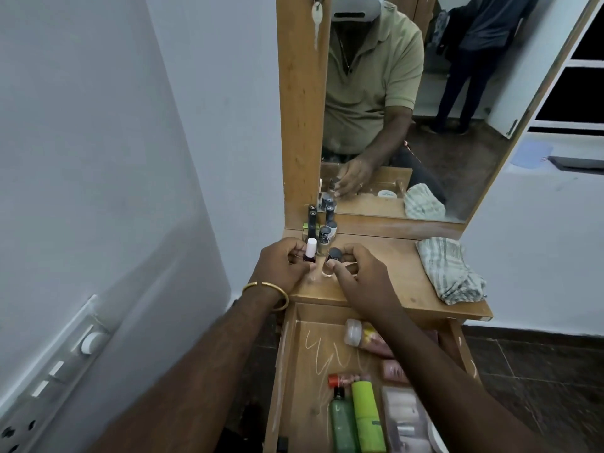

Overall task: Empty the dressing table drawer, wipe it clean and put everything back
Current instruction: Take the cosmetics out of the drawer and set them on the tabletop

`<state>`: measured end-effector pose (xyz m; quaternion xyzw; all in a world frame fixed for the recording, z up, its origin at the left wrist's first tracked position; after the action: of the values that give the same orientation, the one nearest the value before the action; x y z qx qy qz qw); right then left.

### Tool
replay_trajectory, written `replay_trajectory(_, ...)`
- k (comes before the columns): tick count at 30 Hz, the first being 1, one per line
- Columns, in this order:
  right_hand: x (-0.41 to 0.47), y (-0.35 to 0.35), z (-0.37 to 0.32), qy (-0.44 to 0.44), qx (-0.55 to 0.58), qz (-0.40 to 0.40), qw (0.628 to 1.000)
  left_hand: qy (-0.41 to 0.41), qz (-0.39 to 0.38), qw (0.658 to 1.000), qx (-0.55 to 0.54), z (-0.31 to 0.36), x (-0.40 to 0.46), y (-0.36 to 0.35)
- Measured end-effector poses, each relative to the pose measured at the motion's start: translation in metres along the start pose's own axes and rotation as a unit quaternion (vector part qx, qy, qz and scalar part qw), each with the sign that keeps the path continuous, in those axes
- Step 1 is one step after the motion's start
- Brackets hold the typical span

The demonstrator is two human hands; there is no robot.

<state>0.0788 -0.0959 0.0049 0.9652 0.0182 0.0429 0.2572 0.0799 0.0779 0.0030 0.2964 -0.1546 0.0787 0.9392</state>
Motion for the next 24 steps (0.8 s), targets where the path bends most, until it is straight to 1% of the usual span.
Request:
replay_trajectory(5,0.026,-0.016,0.006,0.003,-0.037,0.042,0.998,-0.013,-0.002,1.0,0.01,-0.004,0.013,-0.002)
replay_trajectory(10,0.034,-0.022,0.004,-0.001,-0.049,0.055,0.997,0.001,0.022,1.0,-0.021,-0.005,0.016,-0.002)
replay_trajectory(18,0.036,-0.026,0.006,-0.03,-0.048,0.046,0.997,0.016,0.025,0.999,-0.012,0.002,0.014,-0.002)
replay_trajectory(24,0.023,-0.017,-0.003,-0.05,-0.02,0.041,0.998,0.029,0.027,0.998,0.042,0.018,0.004,0.007)
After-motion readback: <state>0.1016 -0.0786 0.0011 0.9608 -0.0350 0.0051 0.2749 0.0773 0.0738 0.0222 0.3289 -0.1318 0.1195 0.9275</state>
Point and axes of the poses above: each hand's wrist, its own x-axis towards the middle knuckle, its own y-axis out of the back of the hand, z = x × y, the point moved 1 cm from there along x, towards the middle knuckle, and after that the axes turned 12 degrees about -y, right-handed, at the moved point
